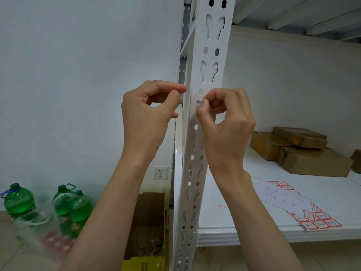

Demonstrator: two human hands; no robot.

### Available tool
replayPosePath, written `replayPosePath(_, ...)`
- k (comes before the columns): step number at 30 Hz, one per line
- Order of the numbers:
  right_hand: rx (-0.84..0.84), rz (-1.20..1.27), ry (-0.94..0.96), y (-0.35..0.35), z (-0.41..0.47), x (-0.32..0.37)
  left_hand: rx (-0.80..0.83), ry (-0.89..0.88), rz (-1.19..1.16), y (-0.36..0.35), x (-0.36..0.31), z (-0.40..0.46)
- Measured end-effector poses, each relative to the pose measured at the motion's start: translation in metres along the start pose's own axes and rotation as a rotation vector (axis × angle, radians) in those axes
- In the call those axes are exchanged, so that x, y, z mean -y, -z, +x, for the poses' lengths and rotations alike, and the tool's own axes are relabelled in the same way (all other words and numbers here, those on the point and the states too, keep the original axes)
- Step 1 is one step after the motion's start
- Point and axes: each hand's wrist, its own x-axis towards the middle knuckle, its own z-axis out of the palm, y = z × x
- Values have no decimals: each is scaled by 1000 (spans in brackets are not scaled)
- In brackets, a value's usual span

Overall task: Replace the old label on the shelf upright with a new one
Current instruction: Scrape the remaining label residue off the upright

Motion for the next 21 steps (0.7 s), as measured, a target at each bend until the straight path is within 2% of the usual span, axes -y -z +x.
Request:
replayPosePath(6,-66,110,-147,14,9,1,27,5,29,-3,0,-1)
replayPosePath(13,-118,234,-428,33,16,-22,35,-50,85,-8,0,-2)
replayPosePath(16,-45,241,-582,38,12,-42,5,-48,87,-9,-1,-2)
replayPosePath(21,283,82,-728,44,-9,-65,-44,-37,72,-11,-1,-2)
